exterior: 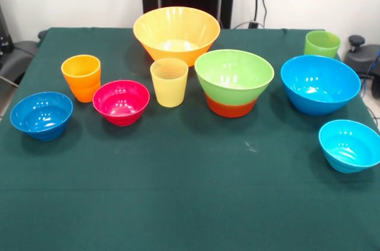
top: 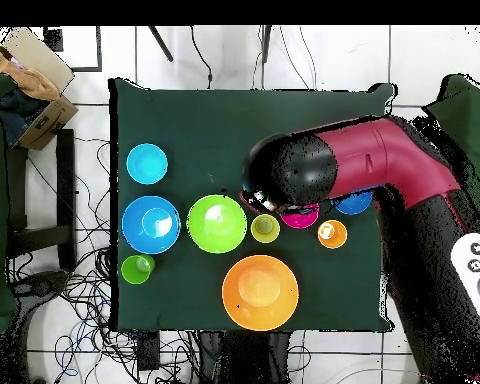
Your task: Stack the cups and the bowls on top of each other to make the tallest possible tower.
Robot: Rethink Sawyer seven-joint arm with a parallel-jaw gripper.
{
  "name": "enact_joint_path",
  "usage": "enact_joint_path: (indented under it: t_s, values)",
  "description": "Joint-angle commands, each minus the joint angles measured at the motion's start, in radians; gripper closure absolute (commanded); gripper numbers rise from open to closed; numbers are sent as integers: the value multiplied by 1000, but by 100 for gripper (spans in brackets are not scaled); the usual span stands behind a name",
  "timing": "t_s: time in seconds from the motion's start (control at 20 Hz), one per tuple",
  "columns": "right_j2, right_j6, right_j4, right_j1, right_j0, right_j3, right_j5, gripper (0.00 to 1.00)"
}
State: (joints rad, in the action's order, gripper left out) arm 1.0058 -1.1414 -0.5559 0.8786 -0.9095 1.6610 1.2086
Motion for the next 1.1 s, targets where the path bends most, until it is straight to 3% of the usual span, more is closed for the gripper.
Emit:
enact_joint_path:
  t_s: [0.05,0.25,0.5,1.1]
  values:
    - [-37,208,-103,-77,-6,28,-52,0]
    - [-41,275,-168,-126,-27,4,-99,0]
    - [-21,364,-191,-171,-51,-43,-80,0]
    - [-22,297,-258,-313,-78,-15,-218,0]
